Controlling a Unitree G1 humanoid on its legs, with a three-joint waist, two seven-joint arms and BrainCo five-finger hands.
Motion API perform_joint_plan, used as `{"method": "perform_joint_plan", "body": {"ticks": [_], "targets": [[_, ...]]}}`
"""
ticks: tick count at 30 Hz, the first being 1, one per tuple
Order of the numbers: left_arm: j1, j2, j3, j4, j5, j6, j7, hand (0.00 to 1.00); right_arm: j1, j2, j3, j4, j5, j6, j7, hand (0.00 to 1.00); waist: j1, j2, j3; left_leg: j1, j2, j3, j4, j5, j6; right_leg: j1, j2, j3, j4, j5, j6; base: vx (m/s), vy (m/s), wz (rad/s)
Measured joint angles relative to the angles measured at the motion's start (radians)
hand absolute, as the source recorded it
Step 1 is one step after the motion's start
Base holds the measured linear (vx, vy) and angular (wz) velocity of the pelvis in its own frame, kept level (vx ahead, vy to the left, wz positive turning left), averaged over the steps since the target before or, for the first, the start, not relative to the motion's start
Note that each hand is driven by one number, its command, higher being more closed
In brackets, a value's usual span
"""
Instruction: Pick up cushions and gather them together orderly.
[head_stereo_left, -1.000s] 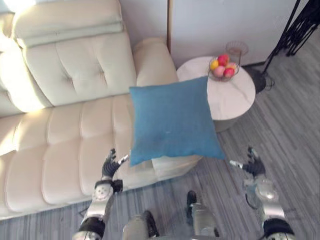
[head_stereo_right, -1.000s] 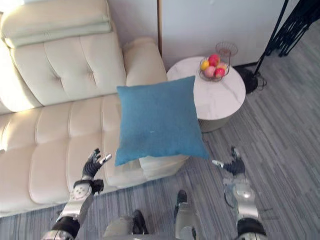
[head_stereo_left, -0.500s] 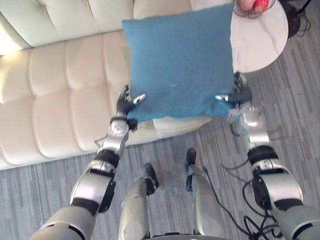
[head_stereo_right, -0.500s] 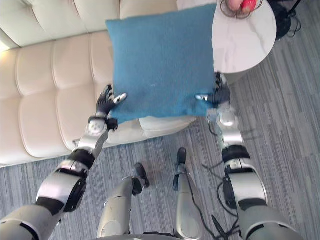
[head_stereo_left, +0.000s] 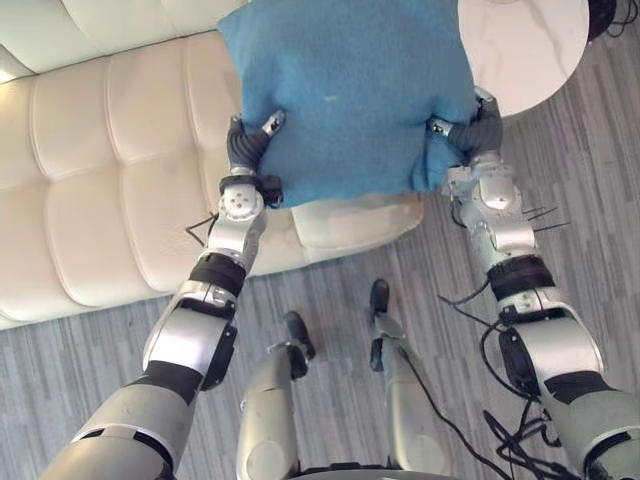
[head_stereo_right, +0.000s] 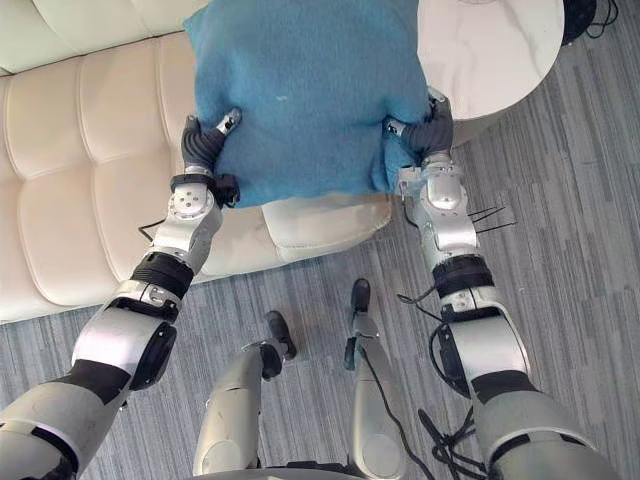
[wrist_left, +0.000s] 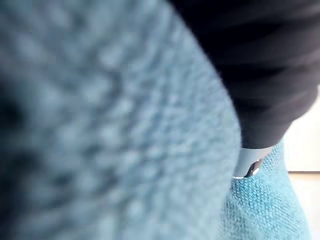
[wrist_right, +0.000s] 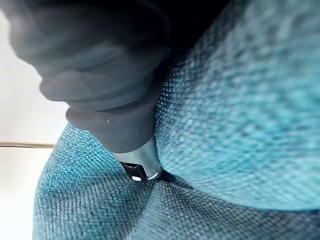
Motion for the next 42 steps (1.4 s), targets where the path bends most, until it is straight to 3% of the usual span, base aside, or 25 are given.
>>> {"method": "perform_joint_plan", "body": {"ticks": [3, 9, 12, 16, 22, 24, 26, 27, 28, 29, 31, 32, 34, 35, 38, 40, 42], "targets": [[0.189, -0.026, -0.021, -0.174, 0.0, -0.019, 0.001, 1.0, 0.193, 0.028, 0.0, -0.159, -0.007, -0.019, 0.0, 1.0, -0.001, 0.0, -0.001, 0.053, -0.007, -0.015, -0.027, -0.004, -0.006, 0.049, -0.001, -0.009, 0.006, -0.026, 0.005, 0.04, -0.026, 0.09], [0.478, -0.039, -0.031, -0.389, 0.006, -0.024, -0.001, 1.0, 0.391, 0.083, 0.028, -0.363, -0.085, -0.03, 0.006, 1.0, -0.003, 0.003, -0.006, 0.153, -0.022, -0.057, -0.075, 0.005, -0.022, 0.159, -0.001, -0.054, -0.005, -0.056, 0.006, 0.07, -0.016, 0.2], [0.634, -0.042, -0.024, -0.489, 0.007, -0.029, -0.002, 1.0, 0.432, 0.094, 0.075, -0.387, -0.102, -0.037, 0.028, 1.0, 0.002, 0.008, -0.085, 0.185, -0.035, -0.063, -0.12, 0.017, -0.028, 0.184, -0.007, -0.064, -0.024, -0.061, 0.006, 0.09, 0.008, 0.13], [0.848, -0.088, -0.015, -0.621, 0.01, -0.054, -0.028, 1.0, 0.52, 0.096, 0.104, -0.433, -0.138, -0.054, 0.076, 1.0, 0.031, 0.034, -0.181, 0.306, -0.045, -0.065, -0.186, 0.021, -0.032, 0.303, -0.006, -0.071, -0.076, -0.061, 0.007, 0.11, 0.037, 0.07], [0.911, -0.106, 0.013, -0.661, 0.018, -0.071, -0.049, 1.0, 0.562, 0.124, 0.114, -0.461, -0.149, -0.078, 0.094, 1.0, 0.054, 0.026, -0.206, 0.358, -0.056, -0.038, -0.192, 0.021, -0.031, 0.337, -0.019, -0.03, -0.076, -0.056, 0.014, -0.03, 0.034, -0.09], [0.907, -0.098, 0.017, -0.661, 0.03, -0.072, -0.05, 1.0, 0.584, 0.137, 0.114, -0.461, -0.148, -0.08, 0.094, 1.0, 0.049, 0.024, -0.209, 0.294, -0.047, -0.046, -0.121, 0.008, -0.012, 0.295, -0.025, -0.031, -0.037, -0.052, 0.021, -0.17, 0.043, 0.04], [0.902, -0.096, 0.018, -0.658, 0.041, -0.07, -0.05, 1.0, 0.591, 0.135, 0.111, -0.457, -0.148, -0.079, 0.094, 1.0, 0.05, 0.022, -0.209, 0.258, -0.038, -0.054, -0.092, 0.014, 0.004, 0.27, -0.022, -0.012, -0.016, -0.048, 0.057, -0.18, 0.005, 0.29], [0.888, -0.095, 0.018, -0.639, 0.051, -0.066, -0.05, 1.0, 0.604, 0.136, 0.11, -0.452, -0.148, -0.079, 0.093, 1.0, 0.039, 0.017, -0.204, 0.236, -0.039, -0.086, -0.061, 0.02, 0.018, 0.228, -0.041, 0.022, 0.244, -0.199, 0.039, -0.21, -0.046, 0.67], [0.888, -0.093, 0.018, -0.635, 0.054, -0.06, -0.05, 1.0, 0.611, 0.138, 0.11, -0.447, -0.148, -0.079, 0.093, 1.0, 0.036, 0.013, -0.202, 0.236, -0.041, -0.107, -0.044, 0.021, 0.018, 0.231, -0.044, 0.034, 0.351, -0.252, 0.035, -0.21, -0.13, 1.03], [0.89, -0.092, 0.018, -0.629, 0.062, -0.059, -0.05, 1.0, 0.63, 0.141, 0.11, -0.444, -0.148, -0.079, 0.093, 1.0, 0.039, 0.005, -0.202, 0.23, -0.043, -0.152, -0.012, 0.021, 0.018, 0.265, -0.039, 0.065, 0.514, -0.323, 0.064, -0.17, -0.205, 1.1], [0.889, -0.09, 0.018, -0.629, 0.066, -0.06, -0.05, 1.0, 0.637, 0.144, 0.11, -0.444, -0.149, -0.08, 0.092, 1.0, 0.051, -0.009, -0.211, 0.187, -0.048, -0.225, 0.032, 0.032, 0.004, 0.345, -0.018, 0.11, 0.602, -0.392, 0.079, -0.19, -0.233, 1.03], [0.889, -0.089, 0.019, -0.63, 0.066, -0.062, -0.05, 1.0, 0.632, 0.144, 0.11, -0.444, -0.15, -0.087, 0.092, 1.0, 0.061, -0.018, -0.217, 0.154, -0.05, -0.253, 0.041, 0.053, -0.004, 0.377, -0.006, 0.125, 0.562, -0.447, 0.064, -0.24, -0.261, 0.76], [0.888, -0.087, 0.02, -0.636, 0.066, -0.064, -0.049, 1.0, 0.601, 0.138, 0.11, -0.444, -0.148, -0.096, 0.092, 1.0, 0.088, -0.011, -0.23, 0.06, -0.037, -0.318, -0.017, 0.144, -0.041, 0.388, 0.054, 0.11, 0.362, -0.528, 0.026, -0.42, -0.353, 0.72], [0.889, -0.1, 0.02, -0.642, 0.064, -0.062, -0.049, 1.0, 0.588, 0.123, 0.108, -0.44, -0.147, -0.098, 0.092, 1.0, 0.087, 0.034, -0.236, 0.013, -0.005, -0.36, -0.098, 0.194, -0.06, 0.368, 0.101, 0.064, 0.291, -0.494, -0.002, -0.44, -0.272, 0.61], [0.89, -0.111, 0.015, -0.645, 0.062, -0.043, -0.049, 1.0, 0.591, 0.122, 0.093, -0.386, -0.14, -0.089, 0.087, 1.0, 0.076, 0.045, -0.229, 0.056, 0.056, -0.29, -0.313, 0.181, -0.057, 0.355, 0.139, -0.021, 0.222, -0.405, -0.063, -0.44, -0.286, 0.83], [0.889, -0.116, -0.026, -0.645, 0.062, -0.038, -0.049, 1.0, 0.603, 0.123, 0.055, -0.362, -0.14, -0.088, 0.085, 1.0, 0.066, 0.042, -0.221, 0.045, 0.062, -0.187, -0.223, 0.168, -0.043, 0.357, 0.114, -0.096, 0.201, -0.373, -0.096, -0.36, -0.141, 1.0], [0.881, -0.118, -0.067, -0.648, 0.063, -0.038, -0.061, 1.0, 0.626, 0.125, 0.01, -0.363, -0.141, -0.089, 0.085, 1.0, 0.026, 0.042, -0.221, 0.054, 0.045, -0.087, -0.068, 0.142, 0.001, 0.358, 0.076, -0.166, 0.16, -0.337, -0.103, -0.35, -0.103, 1.18]]}}
